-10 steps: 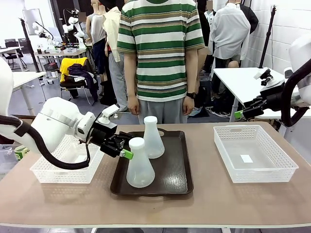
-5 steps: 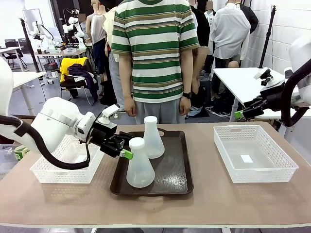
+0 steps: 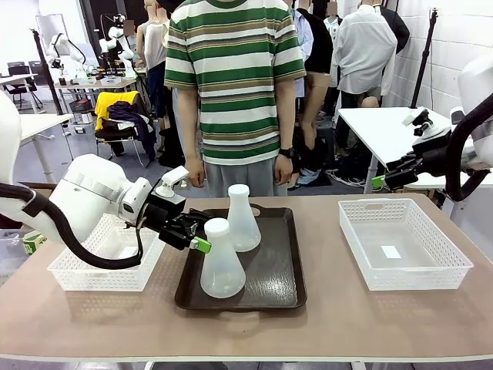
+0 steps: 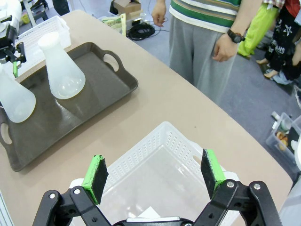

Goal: Prepare the laboratory tools.
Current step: Place the picked Big flask upright in the Handle tray as directed by the person.

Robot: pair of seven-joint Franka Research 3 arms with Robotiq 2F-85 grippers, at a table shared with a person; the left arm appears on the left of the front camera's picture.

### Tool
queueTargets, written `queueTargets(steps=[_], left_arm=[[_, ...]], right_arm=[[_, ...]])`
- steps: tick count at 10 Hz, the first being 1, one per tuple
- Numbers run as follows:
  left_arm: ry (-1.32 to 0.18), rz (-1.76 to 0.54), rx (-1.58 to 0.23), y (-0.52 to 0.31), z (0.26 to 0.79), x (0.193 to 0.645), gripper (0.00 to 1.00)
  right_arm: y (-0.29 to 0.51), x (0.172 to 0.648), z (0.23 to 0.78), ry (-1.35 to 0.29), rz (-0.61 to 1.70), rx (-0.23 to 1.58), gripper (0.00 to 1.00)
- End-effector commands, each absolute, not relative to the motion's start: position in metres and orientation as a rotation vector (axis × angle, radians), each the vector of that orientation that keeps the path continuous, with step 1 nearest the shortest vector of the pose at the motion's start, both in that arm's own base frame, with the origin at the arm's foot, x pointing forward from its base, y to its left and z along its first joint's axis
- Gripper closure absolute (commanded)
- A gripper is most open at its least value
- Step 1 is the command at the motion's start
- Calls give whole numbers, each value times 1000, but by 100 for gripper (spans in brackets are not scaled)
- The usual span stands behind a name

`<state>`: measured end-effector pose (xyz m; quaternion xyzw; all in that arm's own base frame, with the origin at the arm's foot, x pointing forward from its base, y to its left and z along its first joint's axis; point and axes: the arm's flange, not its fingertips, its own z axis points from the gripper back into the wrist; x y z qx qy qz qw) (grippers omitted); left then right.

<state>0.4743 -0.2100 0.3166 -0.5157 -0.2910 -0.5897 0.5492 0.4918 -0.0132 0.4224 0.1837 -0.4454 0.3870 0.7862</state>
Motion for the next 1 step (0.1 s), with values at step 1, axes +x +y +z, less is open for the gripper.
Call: queueTargets(steps=[1], left_arm=[[-694, -1402, -1219, -210, 316, 474, 0]], right_arm=[[-13, 492, 422, -960, 836, 396, 0]])
